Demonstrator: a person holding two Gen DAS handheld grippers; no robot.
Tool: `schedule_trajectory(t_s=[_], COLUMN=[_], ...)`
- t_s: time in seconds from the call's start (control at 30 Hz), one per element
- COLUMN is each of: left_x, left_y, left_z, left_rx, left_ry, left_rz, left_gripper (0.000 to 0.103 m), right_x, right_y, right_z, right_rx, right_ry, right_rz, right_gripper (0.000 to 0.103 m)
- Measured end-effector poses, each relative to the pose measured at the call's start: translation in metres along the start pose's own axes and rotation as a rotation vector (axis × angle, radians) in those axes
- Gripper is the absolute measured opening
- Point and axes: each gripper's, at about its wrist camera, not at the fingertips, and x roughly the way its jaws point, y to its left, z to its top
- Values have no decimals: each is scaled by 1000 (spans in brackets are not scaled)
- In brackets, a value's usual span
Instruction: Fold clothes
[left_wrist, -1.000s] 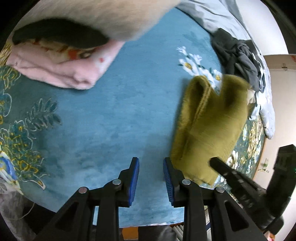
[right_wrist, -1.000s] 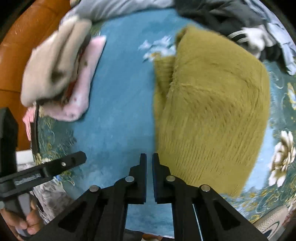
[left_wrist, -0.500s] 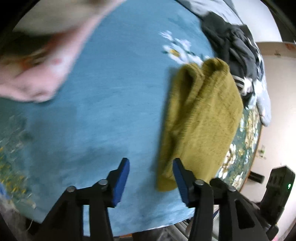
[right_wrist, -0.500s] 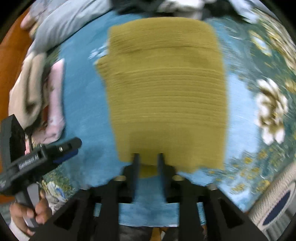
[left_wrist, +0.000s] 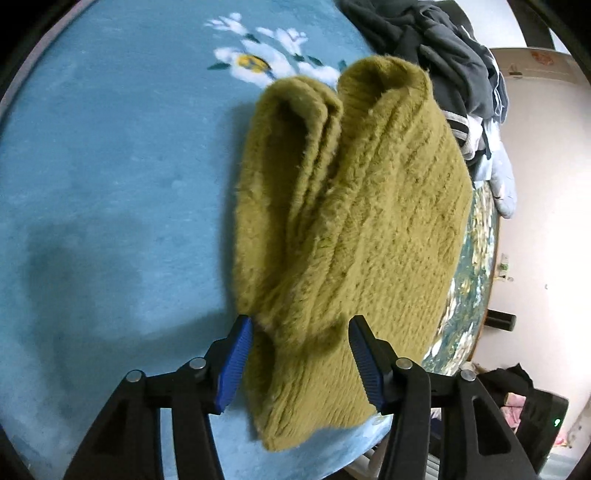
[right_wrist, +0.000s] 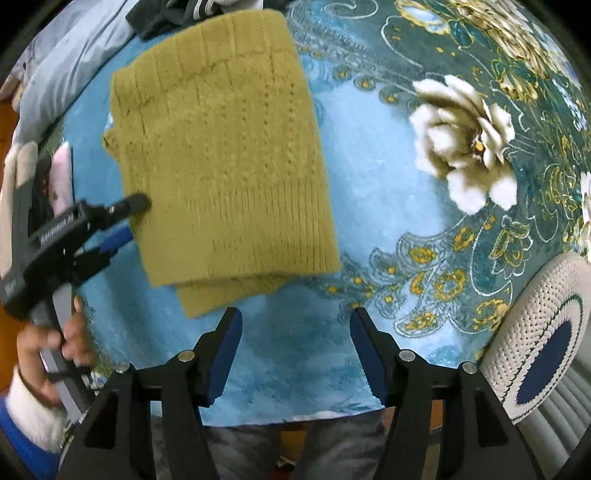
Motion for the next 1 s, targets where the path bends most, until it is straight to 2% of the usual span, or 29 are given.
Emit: schedule_trajectory(t_s=[0.1, 0.23, 0.37, 0.47, 0.73, 0.87, 1.0], left_x=[4, 3, 0, -8, -46, -57, -28], left_y=[3, 4, -3, -14, -31, -7, 29], left_z=[2, 2, -1, -5, -31, -54, -61], left_rx=[-20, -53, -56, -37, -7, -34, -124], left_ry=[-4, -21, -48, -76, -139, -138, -72], left_rz=[-14, -41, -43, -32, -100, -87, -21], left_gripper=[53, 33, 23, 21, 19, 19, 19], right_x=[1, -2, -5, -6, -7, -5, -2], right_y=[0, 1, 2, 3, 8, 9, 9], right_z=[-1, 1, 4, 6, 0, -2, -4], right_rx=[-5, -3, -2, -2, 5, -7, -3], right_ry=[9, 6, 1, -2, 3, 0, 11], right_rz=[-1, 5, 11, 11, 21, 26, 26], right_gripper=[62, 62, 62, 62, 62, 62, 62])
